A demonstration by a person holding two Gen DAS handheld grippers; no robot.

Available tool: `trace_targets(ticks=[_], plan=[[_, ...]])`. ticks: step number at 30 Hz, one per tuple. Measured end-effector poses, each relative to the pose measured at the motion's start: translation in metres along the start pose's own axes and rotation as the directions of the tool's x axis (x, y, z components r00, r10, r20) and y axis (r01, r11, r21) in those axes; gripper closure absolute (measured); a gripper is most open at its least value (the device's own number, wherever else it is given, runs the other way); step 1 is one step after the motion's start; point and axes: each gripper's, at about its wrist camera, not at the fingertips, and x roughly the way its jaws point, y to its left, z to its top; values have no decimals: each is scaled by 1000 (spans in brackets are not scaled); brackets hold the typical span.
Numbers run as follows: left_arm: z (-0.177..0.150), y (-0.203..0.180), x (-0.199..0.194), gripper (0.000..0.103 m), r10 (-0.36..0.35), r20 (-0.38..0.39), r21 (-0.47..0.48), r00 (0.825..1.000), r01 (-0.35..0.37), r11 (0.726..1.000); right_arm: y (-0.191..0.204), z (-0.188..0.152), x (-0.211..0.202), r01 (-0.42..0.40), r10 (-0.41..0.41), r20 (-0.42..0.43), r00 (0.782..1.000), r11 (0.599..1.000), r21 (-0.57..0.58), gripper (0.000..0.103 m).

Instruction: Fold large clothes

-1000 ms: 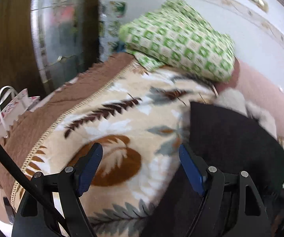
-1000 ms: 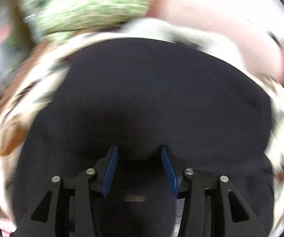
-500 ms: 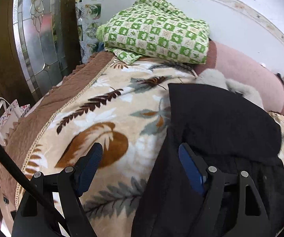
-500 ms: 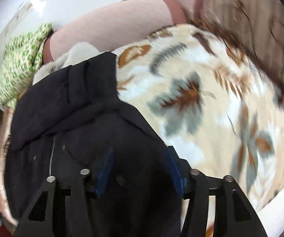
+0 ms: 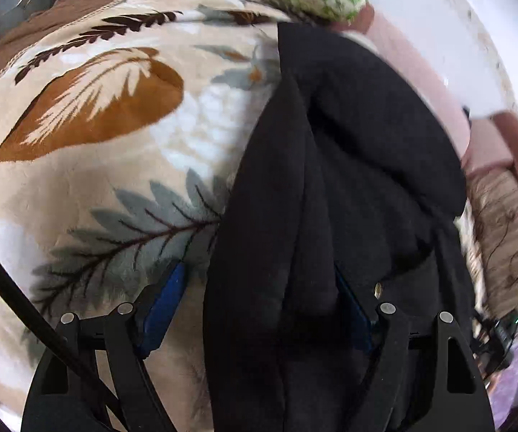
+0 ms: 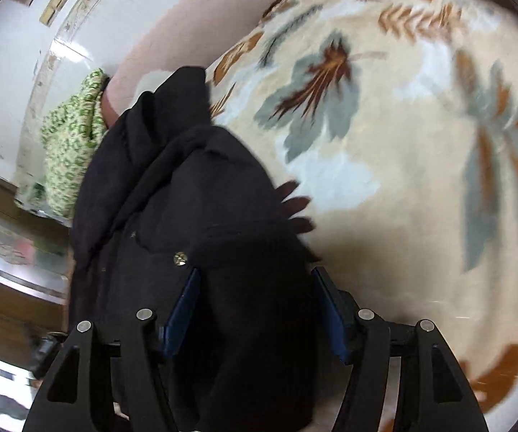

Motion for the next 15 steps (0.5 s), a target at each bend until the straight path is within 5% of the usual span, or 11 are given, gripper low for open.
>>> trace_targets(ticks=[3,6,9,13,15], plan=[[4,11,-2,23,-70,-4,-82,998,69,994,0,0,2,-27,27,10,1000,1000,14,30],[4,12,-3,25,-140,-49,-55,989,137,989,3,-1,4,-38,38,-4,999,999,-21,30],[-8,9,-3,32,-308,-126,-56,943,303,951,5,-7,5,-116,114,-56,992,993,-30,29],[-30,3,1,32,-337,-161,-41,928,335,941,15,-21,8,-218,212,-120,970,975,-39,16],[-37,0,-2,32,-324,-133,-38,937,322,946,21,-30,10,-236,227,-134,965,970,-52,15]])
